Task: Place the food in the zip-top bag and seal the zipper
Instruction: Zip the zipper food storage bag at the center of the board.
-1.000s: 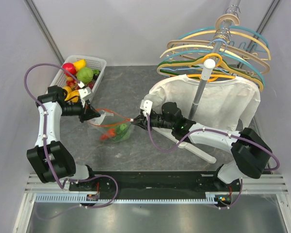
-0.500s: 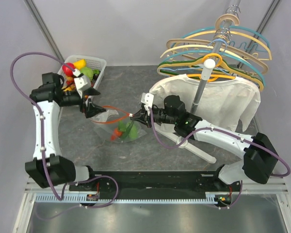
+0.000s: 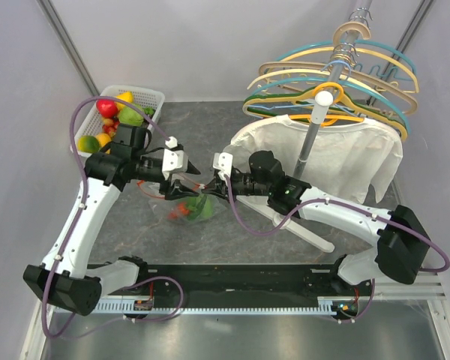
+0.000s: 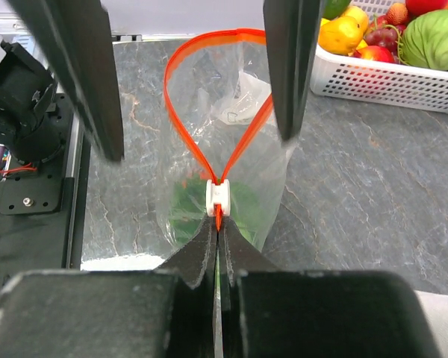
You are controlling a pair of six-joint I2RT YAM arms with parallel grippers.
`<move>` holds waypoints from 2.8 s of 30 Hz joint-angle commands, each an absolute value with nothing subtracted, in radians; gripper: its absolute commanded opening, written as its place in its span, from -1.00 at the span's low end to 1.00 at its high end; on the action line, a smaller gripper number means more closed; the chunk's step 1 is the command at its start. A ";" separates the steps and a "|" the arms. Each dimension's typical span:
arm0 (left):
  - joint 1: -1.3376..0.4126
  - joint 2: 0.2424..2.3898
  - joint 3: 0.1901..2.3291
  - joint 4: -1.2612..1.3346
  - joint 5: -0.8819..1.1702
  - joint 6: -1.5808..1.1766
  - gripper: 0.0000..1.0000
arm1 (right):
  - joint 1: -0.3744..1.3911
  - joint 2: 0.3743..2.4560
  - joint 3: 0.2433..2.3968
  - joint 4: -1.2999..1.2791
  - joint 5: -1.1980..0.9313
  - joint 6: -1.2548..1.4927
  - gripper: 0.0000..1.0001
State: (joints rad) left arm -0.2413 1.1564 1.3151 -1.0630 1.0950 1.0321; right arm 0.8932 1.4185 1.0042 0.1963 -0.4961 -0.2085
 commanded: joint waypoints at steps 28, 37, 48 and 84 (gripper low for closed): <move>-0.244 1.141 1.241 -1.040 0.686 1.015 -0.96 | 0.902 1.241 0.937 0.184 -0.474 -0.282 -1.00; -0.006 1.181 1.295 -1.181 0.655 1.213 -0.96 | 0.893 1.180 0.893 0.147 -0.446 -0.298 -1.00; 0.140 1.219 1.301 -1.256 0.627 1.339 -0.96 | 0.876 1.127 0.879 0.091 -0.428 -0.318 -1.00; -0.285 1.209 1.305 -1.144 0.799 1.118 0.70 | 0.867 1.172 0.923 0.049 -0.492 -0.348 -1.00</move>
